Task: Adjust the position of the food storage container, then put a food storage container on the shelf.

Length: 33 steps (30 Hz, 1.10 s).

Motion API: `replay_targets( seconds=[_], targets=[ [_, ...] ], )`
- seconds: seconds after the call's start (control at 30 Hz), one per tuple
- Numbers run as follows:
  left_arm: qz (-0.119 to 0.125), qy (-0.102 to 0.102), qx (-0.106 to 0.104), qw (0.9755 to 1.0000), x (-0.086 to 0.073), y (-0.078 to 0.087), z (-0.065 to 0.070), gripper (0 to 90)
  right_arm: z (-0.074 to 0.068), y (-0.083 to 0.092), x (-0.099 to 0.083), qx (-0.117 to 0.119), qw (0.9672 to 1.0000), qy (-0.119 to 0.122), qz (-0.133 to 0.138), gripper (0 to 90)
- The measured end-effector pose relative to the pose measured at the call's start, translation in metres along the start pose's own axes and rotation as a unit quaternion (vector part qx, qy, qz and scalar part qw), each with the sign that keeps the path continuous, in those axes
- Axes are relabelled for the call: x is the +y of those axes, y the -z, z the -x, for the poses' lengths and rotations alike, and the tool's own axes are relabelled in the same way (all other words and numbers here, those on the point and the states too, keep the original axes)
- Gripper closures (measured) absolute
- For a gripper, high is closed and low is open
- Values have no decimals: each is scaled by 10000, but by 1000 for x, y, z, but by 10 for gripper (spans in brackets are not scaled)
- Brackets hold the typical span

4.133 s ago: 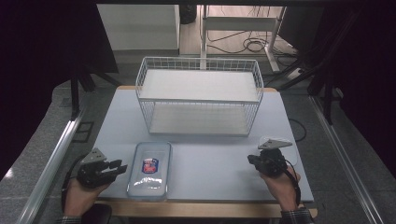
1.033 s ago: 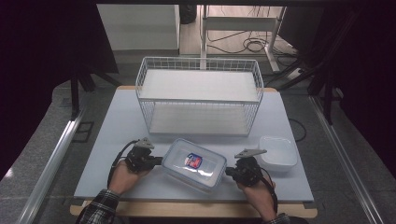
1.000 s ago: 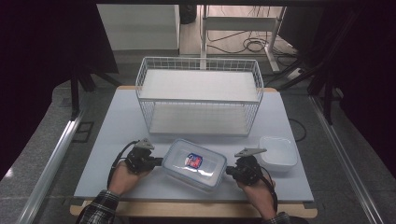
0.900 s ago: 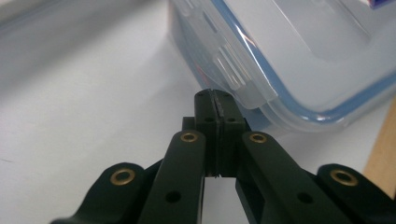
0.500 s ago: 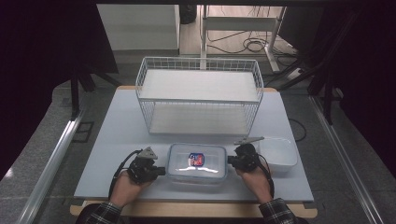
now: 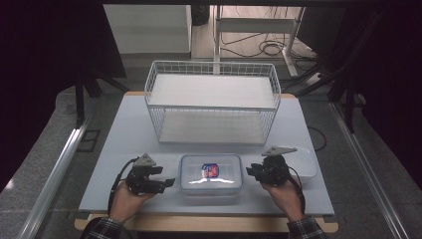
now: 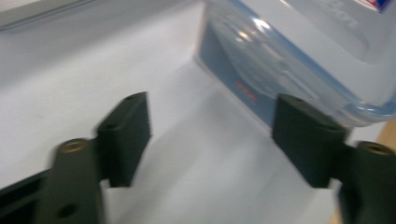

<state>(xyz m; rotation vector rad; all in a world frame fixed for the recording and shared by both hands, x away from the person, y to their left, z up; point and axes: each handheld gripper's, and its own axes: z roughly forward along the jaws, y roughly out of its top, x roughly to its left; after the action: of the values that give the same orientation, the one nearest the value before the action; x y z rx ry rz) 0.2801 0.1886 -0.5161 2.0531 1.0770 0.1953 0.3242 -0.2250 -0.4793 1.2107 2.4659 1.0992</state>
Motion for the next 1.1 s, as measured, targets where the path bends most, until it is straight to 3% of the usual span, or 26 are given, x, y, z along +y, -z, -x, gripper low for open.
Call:
replay_targets(
  seconds=[0.07,0.1,0.13,0.17,0.2,0.37,0.4,0.63,0.8,1.1],
  targets=[
    [-6,0,79,10000,-1,0,-2,163,0,4,-6,117,9999,-12,-13,513],
    [-6,0,79,10000,-1,0,-2,138,0,4,-6,117,9999,-12,-13,513],
    [3,-45,123,9999,-1,0,-2,138,0,4,-8,116,9999,1,-20,461],
    [35,-74,180,9998,-2,-1,-2,64,-1,4,-11,136,9999,47,-58,374],
    [37,-129,249,9996,-2,-2,-1,59,-1,4,-12,127,9999,72,-49,349],
    [188,-265,90,9994,-2,-2,-3,18,-3,7,-8,122,9998,123,103,254],
    [237,-203,9,9995,-2,-2,-4,13,-3,8,-7,152,9996,108,201,210],
    [372,-191,46,9991,1,0,-4,4,-5,6,-6,321,9989,140,327,121],
    [390,-151,-63,9991,9,0,2,8,-13,1,-1,442,9982,238,325,87],
    [230,-422,-180,9987,31,-9,19,6,-22,-9,4,692,9974,176,105,35]
  ],
)
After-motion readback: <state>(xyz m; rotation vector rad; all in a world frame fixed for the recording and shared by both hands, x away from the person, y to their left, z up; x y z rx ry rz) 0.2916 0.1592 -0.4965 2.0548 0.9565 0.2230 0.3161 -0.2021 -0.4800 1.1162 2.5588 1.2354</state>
